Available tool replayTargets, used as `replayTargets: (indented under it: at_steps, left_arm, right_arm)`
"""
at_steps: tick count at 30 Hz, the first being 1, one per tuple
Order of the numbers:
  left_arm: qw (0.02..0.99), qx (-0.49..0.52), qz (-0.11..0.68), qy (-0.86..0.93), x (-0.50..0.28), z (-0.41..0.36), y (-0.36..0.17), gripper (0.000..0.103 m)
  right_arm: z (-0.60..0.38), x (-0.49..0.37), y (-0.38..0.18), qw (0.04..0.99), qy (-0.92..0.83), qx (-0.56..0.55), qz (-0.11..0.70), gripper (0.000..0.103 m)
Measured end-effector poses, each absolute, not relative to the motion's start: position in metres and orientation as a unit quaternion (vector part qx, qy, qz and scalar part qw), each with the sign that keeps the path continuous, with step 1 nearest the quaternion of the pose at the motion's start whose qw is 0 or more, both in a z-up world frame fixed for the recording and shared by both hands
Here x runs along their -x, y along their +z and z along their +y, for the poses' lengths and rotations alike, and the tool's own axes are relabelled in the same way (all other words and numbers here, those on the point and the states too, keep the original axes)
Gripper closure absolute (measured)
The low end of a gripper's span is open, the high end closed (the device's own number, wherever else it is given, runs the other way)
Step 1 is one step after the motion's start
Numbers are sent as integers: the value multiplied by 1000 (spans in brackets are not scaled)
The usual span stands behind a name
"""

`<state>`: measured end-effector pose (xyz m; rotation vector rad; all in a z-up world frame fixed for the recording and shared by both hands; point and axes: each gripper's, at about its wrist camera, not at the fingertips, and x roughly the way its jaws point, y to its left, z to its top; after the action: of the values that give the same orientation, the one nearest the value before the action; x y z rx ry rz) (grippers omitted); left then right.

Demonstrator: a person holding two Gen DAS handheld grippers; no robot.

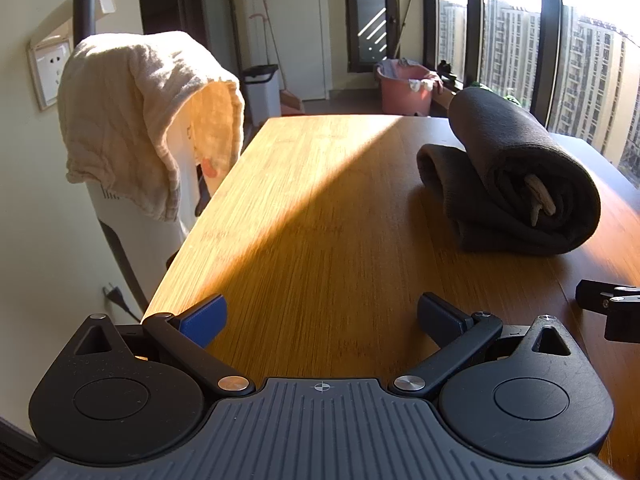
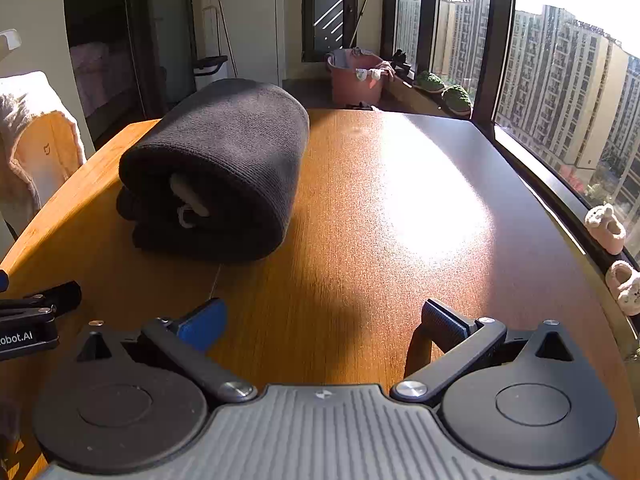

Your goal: Fold clothes

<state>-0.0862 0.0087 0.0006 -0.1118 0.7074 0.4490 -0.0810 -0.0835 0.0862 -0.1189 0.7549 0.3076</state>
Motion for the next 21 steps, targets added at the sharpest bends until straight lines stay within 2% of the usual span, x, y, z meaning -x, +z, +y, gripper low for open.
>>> replayTargets:
  at_steps: [3,21]
  left_arm:
    - [913,77,346,204,86,15,0,0]
    - [915,69,348,192,83,12,0,0]
  right_arm:
    - [-82,81,86,917,148,58,367,0]
    - [-79,91,87,920,114,44,373,0]
